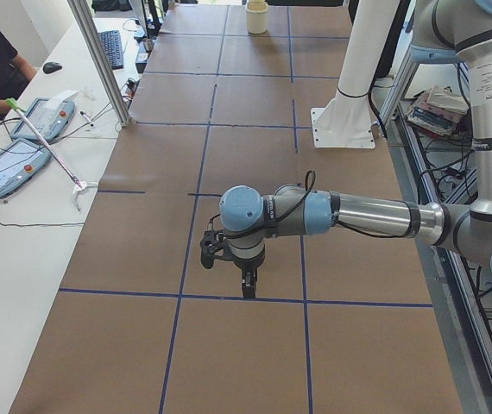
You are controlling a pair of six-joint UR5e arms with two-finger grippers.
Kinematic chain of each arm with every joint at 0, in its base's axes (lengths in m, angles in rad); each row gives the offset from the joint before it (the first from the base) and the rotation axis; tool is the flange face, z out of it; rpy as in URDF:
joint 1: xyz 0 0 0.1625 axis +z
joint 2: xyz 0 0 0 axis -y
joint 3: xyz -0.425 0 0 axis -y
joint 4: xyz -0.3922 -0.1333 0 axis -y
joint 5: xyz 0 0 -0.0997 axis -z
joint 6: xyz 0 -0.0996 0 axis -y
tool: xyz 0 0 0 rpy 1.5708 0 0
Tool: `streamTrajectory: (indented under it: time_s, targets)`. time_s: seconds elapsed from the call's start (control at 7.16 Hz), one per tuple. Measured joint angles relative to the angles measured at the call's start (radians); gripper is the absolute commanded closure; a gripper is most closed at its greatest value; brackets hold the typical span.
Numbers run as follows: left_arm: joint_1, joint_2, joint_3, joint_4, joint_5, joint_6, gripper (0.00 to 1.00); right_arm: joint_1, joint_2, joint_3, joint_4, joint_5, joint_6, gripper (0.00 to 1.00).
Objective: Left arm hands cup to right arm to dump lemon
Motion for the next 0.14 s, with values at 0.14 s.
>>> streamTrajectory:
  time_s: [0.14]
  targets:
    - [0.0,-0.001,0.007,-0.003,-0.01,0.0,0.0,0.0,0.0,0.0,0.0,-0.001,0.0,0.0]
